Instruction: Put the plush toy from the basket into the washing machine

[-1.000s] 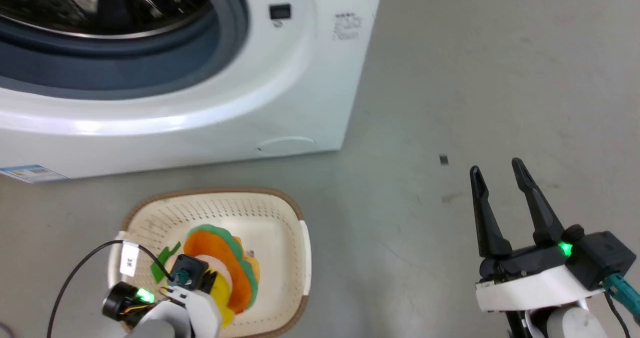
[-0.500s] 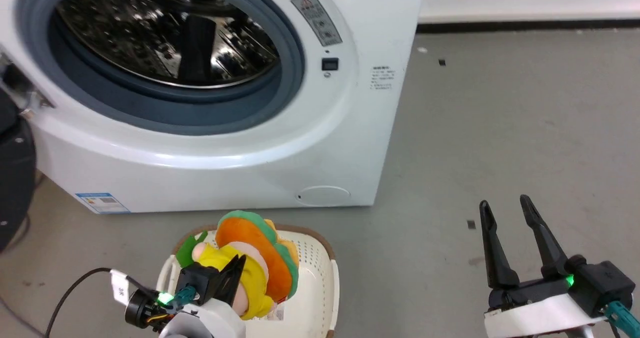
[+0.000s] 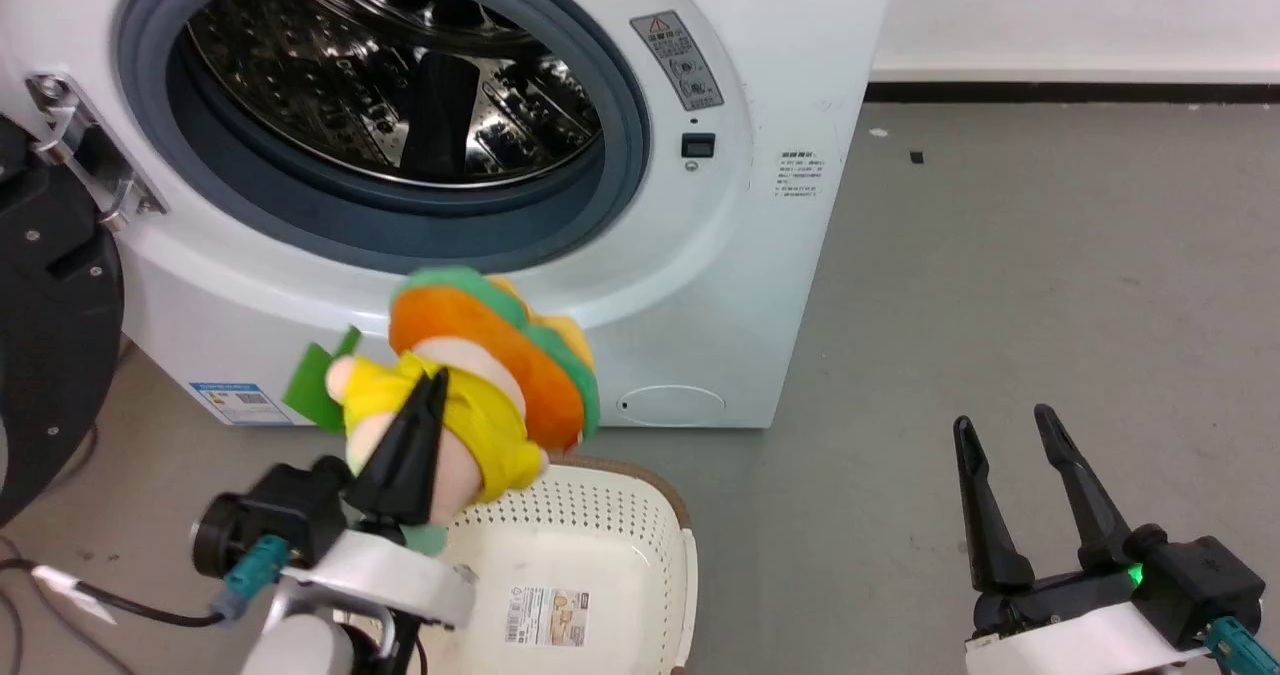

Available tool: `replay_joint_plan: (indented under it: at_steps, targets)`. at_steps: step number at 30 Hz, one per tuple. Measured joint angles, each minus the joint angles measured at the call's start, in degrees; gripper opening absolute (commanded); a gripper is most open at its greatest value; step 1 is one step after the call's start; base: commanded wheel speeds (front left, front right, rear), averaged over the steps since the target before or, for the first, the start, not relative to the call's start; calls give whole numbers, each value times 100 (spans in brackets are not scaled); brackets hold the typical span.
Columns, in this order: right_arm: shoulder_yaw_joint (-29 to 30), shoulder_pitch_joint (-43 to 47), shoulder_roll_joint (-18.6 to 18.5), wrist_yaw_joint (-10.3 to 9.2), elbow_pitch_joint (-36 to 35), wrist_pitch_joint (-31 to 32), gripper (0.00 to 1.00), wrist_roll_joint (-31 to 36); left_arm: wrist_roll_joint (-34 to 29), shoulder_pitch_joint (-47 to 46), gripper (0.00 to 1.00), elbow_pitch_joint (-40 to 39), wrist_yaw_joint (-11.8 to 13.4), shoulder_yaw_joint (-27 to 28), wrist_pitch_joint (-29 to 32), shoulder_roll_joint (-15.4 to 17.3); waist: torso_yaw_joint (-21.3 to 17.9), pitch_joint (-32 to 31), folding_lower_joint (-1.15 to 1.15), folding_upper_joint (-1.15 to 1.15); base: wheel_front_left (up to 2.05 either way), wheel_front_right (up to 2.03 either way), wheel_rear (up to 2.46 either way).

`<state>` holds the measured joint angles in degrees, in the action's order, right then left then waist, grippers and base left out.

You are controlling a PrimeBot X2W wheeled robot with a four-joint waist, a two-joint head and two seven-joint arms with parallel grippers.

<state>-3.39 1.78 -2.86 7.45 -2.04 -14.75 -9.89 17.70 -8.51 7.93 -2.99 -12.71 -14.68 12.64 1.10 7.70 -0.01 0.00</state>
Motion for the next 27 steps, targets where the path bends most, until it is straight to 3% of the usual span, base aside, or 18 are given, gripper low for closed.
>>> replay_joint_plan:
  at_steps: [10,17,27]
  targets:
    - [-9,-103,1,0,-148,0,100,101,-27,-926,0,-410,-212,766,0,12,-186,615,0,0,0,0,0]
    - [41,-355,1,0,-293,0,100,135,120,-2049,0,-159,-286,1171,12,355,-456,1302,1,0,0,0,0]
    - [73,-701,-1,0,-644,0,100,134,304,-4256,0,921,-331,1327,632,1042,-874,2497,2,0,0,0,0]
